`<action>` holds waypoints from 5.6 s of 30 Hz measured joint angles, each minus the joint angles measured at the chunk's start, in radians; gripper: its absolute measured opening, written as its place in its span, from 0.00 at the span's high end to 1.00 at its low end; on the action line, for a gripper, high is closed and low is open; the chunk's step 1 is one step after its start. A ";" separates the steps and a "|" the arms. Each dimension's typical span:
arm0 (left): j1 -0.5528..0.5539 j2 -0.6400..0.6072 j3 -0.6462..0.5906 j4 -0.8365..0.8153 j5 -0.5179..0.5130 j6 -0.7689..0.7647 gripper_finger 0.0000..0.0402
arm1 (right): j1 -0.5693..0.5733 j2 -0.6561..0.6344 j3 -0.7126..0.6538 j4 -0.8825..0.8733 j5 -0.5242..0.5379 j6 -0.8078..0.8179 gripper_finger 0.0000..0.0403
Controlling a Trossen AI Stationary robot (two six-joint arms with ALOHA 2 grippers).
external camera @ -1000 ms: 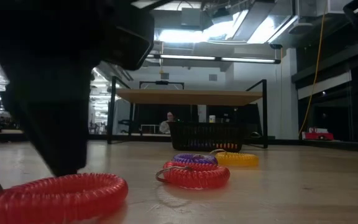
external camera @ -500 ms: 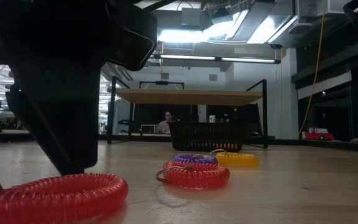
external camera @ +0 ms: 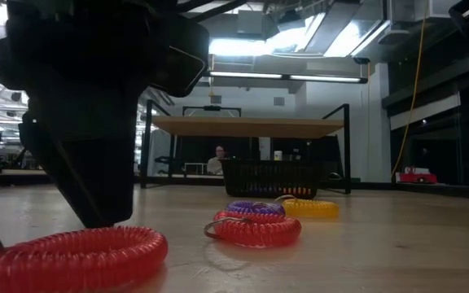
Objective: Pick & Place Office Desk Supplies
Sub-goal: Put the bottom orange spring keychain into the black basket, then put the yellow spring keychain into the black basket
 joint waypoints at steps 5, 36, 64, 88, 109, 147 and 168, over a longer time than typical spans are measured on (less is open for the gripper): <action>0.000 0.003 0.014 0.004 0.020 -0.001 0.54 | 0.000 0.000 0.000 0.000 0.000 0.000 0.47; 0.005 0.050 0.021 0.037 0.061 -0.059 0.54 | 0.000 0.000 0.001 0.000 -0.001 0.003 0.47; -0.034 0.152 0.023 0.017 0.184 -0.018 0.66 | 0.000 0.000 0.001 0.006 0.295 0.003 0.47; 0.054 0.046 0.020 0.029 0.214 0.133 0.99 | 0.000 0.000 0.001 0.003 0.308 -0.057 0.47; 0.347 -0.312 0.019 0.085 -0.156 0.389 0.99 | 0.000 0.000 0.001 -0.001 0.315 -0.129 0.47; 0.685 -0.121 0.021 0.203 0.053 0.488 0.67 | 0.000 0.000 0.001 0.126 0.307 0.084 0.47; 0.269 -0.228 0.021 0.621 -0.508 0.387 0.68 | -0.020 0.000 0.001 0.127 0.804 0.155 0.47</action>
